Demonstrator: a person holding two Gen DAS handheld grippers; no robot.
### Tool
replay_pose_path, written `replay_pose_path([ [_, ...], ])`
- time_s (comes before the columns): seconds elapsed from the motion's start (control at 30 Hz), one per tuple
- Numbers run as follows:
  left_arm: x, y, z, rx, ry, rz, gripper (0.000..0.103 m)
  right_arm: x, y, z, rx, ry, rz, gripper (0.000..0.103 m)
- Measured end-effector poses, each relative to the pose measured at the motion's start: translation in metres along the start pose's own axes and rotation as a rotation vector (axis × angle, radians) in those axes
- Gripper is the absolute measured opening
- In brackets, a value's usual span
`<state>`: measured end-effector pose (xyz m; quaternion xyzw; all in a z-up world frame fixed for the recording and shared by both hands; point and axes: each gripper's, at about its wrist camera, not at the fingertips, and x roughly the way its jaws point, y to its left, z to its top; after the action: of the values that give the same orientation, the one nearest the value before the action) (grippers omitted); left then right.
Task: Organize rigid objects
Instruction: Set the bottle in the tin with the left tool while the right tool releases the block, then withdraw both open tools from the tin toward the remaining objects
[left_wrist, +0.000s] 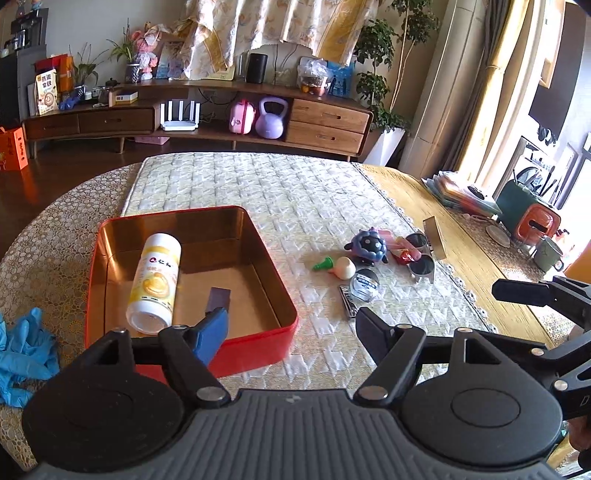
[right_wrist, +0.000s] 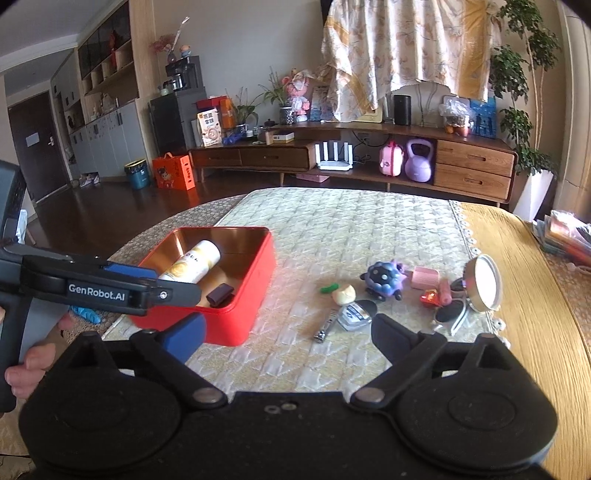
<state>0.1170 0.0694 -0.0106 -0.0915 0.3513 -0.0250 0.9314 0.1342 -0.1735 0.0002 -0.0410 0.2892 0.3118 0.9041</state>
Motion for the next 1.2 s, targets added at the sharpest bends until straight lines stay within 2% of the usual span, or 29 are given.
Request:
replay_pose_path([
  [0.07,0.002,-0.007,-0.004,0.001,-0.001,0.001,0.084,-0.006,-0.011,-0.005,0.021,-0.009,-0.022,0.103],
  [0.37,0.026,-0.042,-0.014,0.043,0.005,-0.021,0.084,-0.019,-0.062,-0.027,0.106,-0.013,-0.105,0.103],
  [0.57,0.047,-0.068,-0.021,0.087,0.005,-0.005,0.084,-0.013,-0.092,-0.033,0.126,-0.002,-0.154,0.103],
  [0.87,0.086,-0.089,-0.024,0.121,0.033,0.015,0.084,0.010,-0.133,-0.027,0.129,0.012,-0.222,0.103],
  [1.2,0.124,-0.102,-0.026,0.137,0.078,-0.003,0.084,0.051,-0.182,0.004,0.149,-0.010,-0.255,0.102],
])
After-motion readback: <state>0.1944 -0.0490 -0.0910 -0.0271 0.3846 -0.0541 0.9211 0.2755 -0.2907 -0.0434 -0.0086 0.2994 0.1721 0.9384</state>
